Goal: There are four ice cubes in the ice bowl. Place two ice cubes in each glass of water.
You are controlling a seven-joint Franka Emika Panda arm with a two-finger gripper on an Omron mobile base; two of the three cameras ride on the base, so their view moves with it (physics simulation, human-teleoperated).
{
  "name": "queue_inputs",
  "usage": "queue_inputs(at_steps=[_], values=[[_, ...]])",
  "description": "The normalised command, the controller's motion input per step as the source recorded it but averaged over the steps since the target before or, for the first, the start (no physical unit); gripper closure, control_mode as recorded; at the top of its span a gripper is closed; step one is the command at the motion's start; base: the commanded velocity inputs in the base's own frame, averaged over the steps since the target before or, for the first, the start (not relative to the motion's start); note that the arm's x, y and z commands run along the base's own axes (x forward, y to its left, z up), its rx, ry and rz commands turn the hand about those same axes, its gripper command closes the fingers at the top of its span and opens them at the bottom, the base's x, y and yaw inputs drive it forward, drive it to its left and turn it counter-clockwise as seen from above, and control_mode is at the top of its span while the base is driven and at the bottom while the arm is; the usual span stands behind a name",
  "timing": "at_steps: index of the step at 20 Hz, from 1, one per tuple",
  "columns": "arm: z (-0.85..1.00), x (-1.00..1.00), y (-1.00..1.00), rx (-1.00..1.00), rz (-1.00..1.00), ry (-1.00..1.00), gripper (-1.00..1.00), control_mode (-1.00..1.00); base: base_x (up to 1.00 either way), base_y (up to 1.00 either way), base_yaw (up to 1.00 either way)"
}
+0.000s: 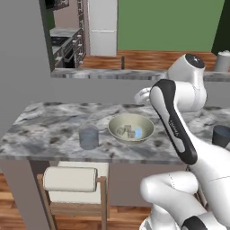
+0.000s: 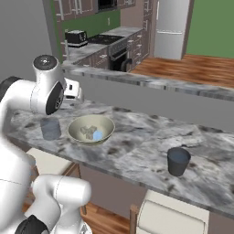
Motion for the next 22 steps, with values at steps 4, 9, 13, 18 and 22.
queue_inputs(at_steps=[4,9,13,18,22], values=[[-0.40,0.13,-0.08,-0.01,0.05,0.00,-1.00,-1.00,0.00,0.00,0.00],[-0.46,0.13,0.00,-0.08,0.01,0.00,-1.00,-1.00,0.00,0.00,0.00],[-0.39,0.20,0.00,-0.09,0.01,0.00,-1.00,-1.00,0.00,0.00,0.00],[-0.18,0.30,0.00,-0.11,0.04,0.05,-1.00,-1.00,0.00,0.00,0.00],[-0.09,0.30,-0.10,-0.15,0.19,0.06,-1.00,-1.00,0.00,0.00,0.00]])
